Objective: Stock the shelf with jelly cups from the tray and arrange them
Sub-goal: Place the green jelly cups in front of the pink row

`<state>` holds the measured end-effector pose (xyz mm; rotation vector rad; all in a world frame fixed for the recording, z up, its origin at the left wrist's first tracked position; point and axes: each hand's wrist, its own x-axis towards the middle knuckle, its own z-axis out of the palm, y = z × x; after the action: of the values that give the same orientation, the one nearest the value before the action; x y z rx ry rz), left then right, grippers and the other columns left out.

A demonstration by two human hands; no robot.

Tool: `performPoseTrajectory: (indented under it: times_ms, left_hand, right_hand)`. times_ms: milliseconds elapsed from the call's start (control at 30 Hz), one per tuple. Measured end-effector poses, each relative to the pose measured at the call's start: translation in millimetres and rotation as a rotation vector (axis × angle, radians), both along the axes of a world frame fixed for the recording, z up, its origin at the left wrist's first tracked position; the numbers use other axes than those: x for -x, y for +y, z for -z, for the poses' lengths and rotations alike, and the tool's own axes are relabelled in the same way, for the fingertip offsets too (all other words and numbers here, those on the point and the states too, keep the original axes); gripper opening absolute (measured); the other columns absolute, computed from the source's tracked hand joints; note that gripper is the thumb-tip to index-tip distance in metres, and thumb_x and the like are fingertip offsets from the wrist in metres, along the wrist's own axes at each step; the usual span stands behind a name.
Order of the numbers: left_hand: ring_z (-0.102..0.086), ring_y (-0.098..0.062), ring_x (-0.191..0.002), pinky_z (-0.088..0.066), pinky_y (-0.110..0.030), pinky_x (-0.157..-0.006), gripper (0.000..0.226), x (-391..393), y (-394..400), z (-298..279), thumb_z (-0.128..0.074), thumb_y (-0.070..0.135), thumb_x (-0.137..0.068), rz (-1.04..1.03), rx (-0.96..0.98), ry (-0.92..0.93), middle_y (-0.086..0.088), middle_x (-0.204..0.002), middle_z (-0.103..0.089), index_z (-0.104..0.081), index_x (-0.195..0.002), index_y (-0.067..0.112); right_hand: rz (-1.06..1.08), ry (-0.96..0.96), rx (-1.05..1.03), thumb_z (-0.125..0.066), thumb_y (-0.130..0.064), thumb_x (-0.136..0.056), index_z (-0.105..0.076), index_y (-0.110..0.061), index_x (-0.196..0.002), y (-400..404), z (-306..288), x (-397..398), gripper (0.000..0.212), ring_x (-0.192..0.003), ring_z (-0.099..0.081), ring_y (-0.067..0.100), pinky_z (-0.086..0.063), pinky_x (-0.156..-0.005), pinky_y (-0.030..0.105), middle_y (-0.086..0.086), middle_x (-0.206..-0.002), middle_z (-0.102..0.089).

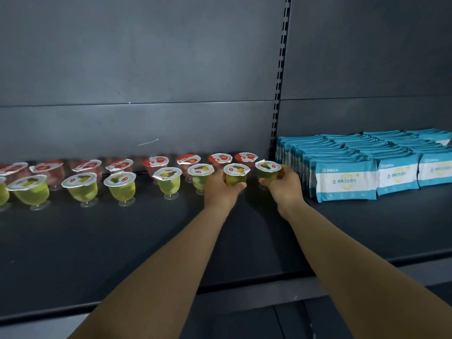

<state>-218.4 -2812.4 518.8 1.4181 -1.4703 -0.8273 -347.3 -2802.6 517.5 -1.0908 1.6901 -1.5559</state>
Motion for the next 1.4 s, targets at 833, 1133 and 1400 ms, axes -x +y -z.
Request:
performPoseTrajectory:
  times_ms: [833, 1133, 1400]
  left_hand:
    - [-0.038, -0.028, -0.131, -0.036, -0.041, -0.106, 0.075, -246, 202, -85, -0.064, 0.047, -0.083, 0.406, 0.251, -1.157, -0.008, -0.146, -0.038, -0.034, -0.143, 0.011]
    - [-0.029, -0.028, -0.137, -0.030, -0.036, -0.110, 0.078, -410, 334, -1, -0.070, 0.040, -0.081, 0.442, 0.217, -1.096, -0.013, -0.148, -0.033, -0.033, -0.144, 0.014]
    - [-0.036, -0.024, -0.133, -0.034, -0.038, -0.108, 0.074, -492, 385, 168, -0.068, 0.039, -0.082, 0.524, -0.135, -1.028, -0.007, -0.145, -0.038, -0.034, -0.144, 0.017]
  right_hand:
    - [-0.206, 1.150, -0.279, -0.065, -0.062, -0.073, -0.036, -0.026, -0.144, 260, -67, -170, 0.085, -0.140, -0.019, 0.031, -0.022, -0.114, 0.050, 0.007, -0.151, -0.029]
    - [-0.261, 1.131, -0.316, -0.069, -0.049, -0.079, -0.023, -0.025, -0.149, 390, 12, -322, 0.087, -0.143, -0.009, 0.028, -0.018, -0.113, 0.052, 0.006, -0.155, -0.022]
    - [-0.468, 1.032, -0.495, -0.068, -0.038, -0.083, -0.028, -0.022, -0.147, 432, 163, -390, 0.077, -0.140, -0.020, 0.025, -0.024, -0.112, 0.043, 0.006, -0.150, -0.030]
